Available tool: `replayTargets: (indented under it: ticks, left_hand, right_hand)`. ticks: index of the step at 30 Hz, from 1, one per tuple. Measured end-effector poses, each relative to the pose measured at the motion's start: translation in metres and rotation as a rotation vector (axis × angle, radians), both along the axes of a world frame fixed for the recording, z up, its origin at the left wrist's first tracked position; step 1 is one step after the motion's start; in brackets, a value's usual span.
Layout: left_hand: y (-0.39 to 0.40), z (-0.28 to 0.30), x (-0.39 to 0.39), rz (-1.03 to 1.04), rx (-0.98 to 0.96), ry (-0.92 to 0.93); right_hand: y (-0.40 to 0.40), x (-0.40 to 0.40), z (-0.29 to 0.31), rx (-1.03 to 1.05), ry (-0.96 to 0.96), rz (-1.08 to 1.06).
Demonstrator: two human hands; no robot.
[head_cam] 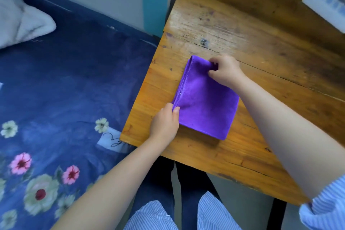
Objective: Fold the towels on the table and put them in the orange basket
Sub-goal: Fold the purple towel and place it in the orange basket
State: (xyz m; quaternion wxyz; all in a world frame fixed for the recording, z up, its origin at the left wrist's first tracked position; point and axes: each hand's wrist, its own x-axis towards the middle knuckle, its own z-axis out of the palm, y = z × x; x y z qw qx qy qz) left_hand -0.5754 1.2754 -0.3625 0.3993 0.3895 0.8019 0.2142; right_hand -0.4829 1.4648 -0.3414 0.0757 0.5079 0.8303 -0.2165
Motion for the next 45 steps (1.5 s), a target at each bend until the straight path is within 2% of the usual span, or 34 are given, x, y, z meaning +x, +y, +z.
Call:
replayTargets:
  ticks: [5, 10, 13, 15, 16, 18, 20, 23, 26, 30, 32, 35, 37, 42, 45]
  left_hand:
    - [0.007, -0.016, -0.007, -0.002, -0.062, 0.082]
    - [0.006, -0.017, -0.008, -0.032, -0.129, 0.287]
    - [0.006, -0.011, -0.003, -0.125, 0.106, 0.435]
    - [0.011, -0.011, 0.004, -0.224, 0.297, 0.575]
    - [0.015, -0.011, 0.008, -0.288, 0.329, 0.619]
    - [0.024, -0.010, 0.017, -0.417, 0.271, 0.639]
    - [0.027, -0.016, 0.023, -0.482, 0.160, 0.611]
    - [0.029, -0.025, 0.026, -0.478, 0.052, 0.586]
    - [0.030, -0.032, 0.028, -0.484, 0.056, 0.615]
    - [0.028, -0.035, 0.028, -0.466, 0.001, 0.529]
    - [0.036, -0.025, 0.029, -0.448, -0.020, 0.556]
    - [0.065, -0.009, 0.026, -0.416, 0.094, 0.603]
    - [0.096, -0.001, 0.024, -0.475, 0.131, 0.623]
    - [0.156, 0.003, 0.027, -0.712, -0.121, 0.647]
    - [0.169, 0.003, 0.022, -0.762, -0.261, 0.674]
  right_hand:
    - [-0.006, -0.002, -0.023, 0.113, -0.051, -0.026]
    - [-0.006, 0.025, -0.025, 0.230, -0.128, 0.036]
    - [-0.014, 0.044, -0.018, 0.322, -0.078, 0.018]
    - [-0.029, 0.052, -0.014, 0.436, -0.028, 0.120]
    - [-0.037, 0.054, -0.014, 0.479, -0.030, 0.197]
    - [-0.049, 0.063, -0.018, 0.484, -0.081, 0.332]
    - [-0.051, 0.070, -0.027, 0.379, -0.108, 0.391]
    - [-0.040, 0.079, -0.040, 0.175, -0.134, 0.315]
    - [-0.025, 0.086, -0.048, 0.123, -0.113, 0.158]
    - [-0.010, 0.093, -0.046, -0.018, -0.084, -0.083]
    - [-0.010, 0.097, -0.040, -0.020, -0.067, -0.104]
    - [-0.019, 0.098, -0.029, 0.093, 0.009, -0.148]
    - [-0.026, 0.096, -0.022, 0.067, 0.053, -0.229]
    - [-0.032, 0.089, -0.021, -0.244, 0.187, -0.511]
    - [-0.023, 0.087, -0.025, -0.356, 0.291, -0.648]
